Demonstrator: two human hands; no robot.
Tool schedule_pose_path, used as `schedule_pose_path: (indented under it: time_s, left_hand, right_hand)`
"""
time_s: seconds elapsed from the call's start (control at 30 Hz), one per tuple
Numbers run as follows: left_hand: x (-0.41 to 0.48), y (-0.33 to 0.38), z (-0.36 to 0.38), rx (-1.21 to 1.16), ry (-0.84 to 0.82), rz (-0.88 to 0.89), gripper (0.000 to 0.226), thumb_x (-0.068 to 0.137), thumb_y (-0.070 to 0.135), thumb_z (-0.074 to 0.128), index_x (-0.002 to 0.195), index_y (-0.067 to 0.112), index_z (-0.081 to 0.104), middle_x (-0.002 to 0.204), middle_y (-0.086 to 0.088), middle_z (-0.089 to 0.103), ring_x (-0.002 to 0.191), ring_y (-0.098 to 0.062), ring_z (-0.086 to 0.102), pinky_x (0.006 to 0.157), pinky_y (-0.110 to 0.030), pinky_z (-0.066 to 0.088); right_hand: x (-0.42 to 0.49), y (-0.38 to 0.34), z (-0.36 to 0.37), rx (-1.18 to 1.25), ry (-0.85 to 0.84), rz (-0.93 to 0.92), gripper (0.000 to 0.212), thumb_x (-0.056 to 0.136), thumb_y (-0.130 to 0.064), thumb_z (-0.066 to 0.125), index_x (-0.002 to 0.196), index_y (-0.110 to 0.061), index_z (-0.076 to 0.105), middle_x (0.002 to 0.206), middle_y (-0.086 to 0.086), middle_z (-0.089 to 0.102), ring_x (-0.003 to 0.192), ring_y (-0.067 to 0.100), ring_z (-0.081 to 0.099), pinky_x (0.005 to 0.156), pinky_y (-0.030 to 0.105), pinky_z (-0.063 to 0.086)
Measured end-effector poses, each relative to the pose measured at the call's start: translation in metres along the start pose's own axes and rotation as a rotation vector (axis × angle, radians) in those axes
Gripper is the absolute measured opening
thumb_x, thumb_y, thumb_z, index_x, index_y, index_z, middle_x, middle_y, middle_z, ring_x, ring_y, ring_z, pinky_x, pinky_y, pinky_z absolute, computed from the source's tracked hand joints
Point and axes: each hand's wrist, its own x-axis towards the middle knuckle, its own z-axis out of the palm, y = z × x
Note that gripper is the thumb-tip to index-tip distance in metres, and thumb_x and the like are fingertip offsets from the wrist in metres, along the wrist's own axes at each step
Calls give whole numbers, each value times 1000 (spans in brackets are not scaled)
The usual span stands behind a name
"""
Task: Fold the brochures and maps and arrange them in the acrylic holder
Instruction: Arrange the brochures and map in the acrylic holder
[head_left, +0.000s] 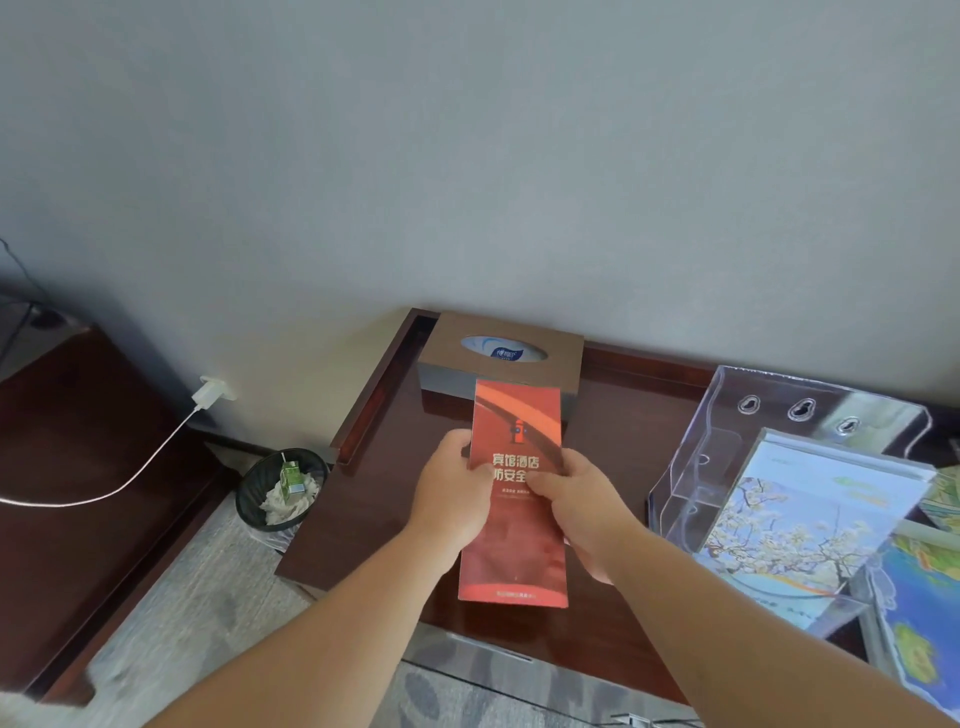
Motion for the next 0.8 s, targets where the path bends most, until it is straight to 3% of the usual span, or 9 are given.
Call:
schedule_pose_path:
  time_s: [0.1, 0.23, 0.33, 0.47, 0.53, 0.63, 0.7, 0.8]
  left_hand:
    - [2, -28, 7, 119, -5, -39, 30, 90, 9, 51, 108, 33, 56, 92, 13, 66, 81, -7, 64, 70, -30, 53]
    - [10, -70, 15, 375, 1, -81, 30, 90, 15, 50, 117, 29, 50, 84, 10, 64, 78, -15, 63, 61, -31, 47]
    - [14, -84, 20, 640, 50, -40, 38, 89, 21, 54, 125, 26, 44, 101, -1, 67, 98, -28, 60, 76, -38, 50]
    - [26, -86, 29, 941, 151, 216, 61, 83, 36, 66, 137, 23, 41, 125, -2, 53, 118, -27, 48, 93, -39, 41]
    - [40, -87, 40, 941, 30, 350, 61, 88, 35, 59, 143, 20, 36, 140, -4, 45, 133, -26, 37, 105, -39, 34]
    - [64, -88, 63, 914, -151, 395, 64, 97, 38, 43, 152, 13, 22, 160, -9, 20, 149, -24, 9, 120, -41, 11]
    - [74, -92, 74, 981, -156, 415, 65, 99, 44, 29, 154, 12, 14, 163, -10, 8, 150, -25, -2, 121, -42, 1]
    - [76, -99, 78, 1106, -92, 483, 73, 94, 49, 5, 154, 9, 12, 162, -13, 6, 150, -27, -2, 122, -44, 0]
  right_hand:
    - [-4, 23, 1, -482, 99, -92, 59, 86, -18, 63, 140, -25, 41, 108, -10, 62, 90, 12, 65, 81, 31, 53]
    - [-3, 61, -4, -845, 8, -135, 82, 85, -32, 62, 154, -28, 17, 144, 2, 37, 128, 25, 47, 102, 36, 42]
    - [11, 73, -6, -1059, -67, -232, 88, 83, -42, 65, 154, -30, 15, 157, -2, 20, 143, 26, 26, 113, 42, 33]
    - [40, 67, -8, -1316, -180, -250, 111, 77, -51, 74, 157, -23, 2, 165, -4, -6, 152, 23, -2, 122, 45, 12]
    - [52, 62, -8, -1381, -216, -242, 114, 75, -54, 74, 158, -22, 2, 165, -4, -8, 152, 23, -5, 122, 47, 9]
    - [66, 54, -12, -1424, -247, -236, 116, 75, -53, 74, 157, -20, -2, 166, -4, -6, 152, 22, -6, 121, 47, 6]
    - [71, 50, -14, -1432, -262, -215, 121, 73, -54, 76, 157, -20, -4, 165, -4, -8, 152, 20, -7, 122, 47, 5]
    - [75, 48, -16, -1451, -280, -182, 126, 71, -56, 77, 156, -21, -8, 165, -6, -13, 151, 18, -10, 122, 49, 3]
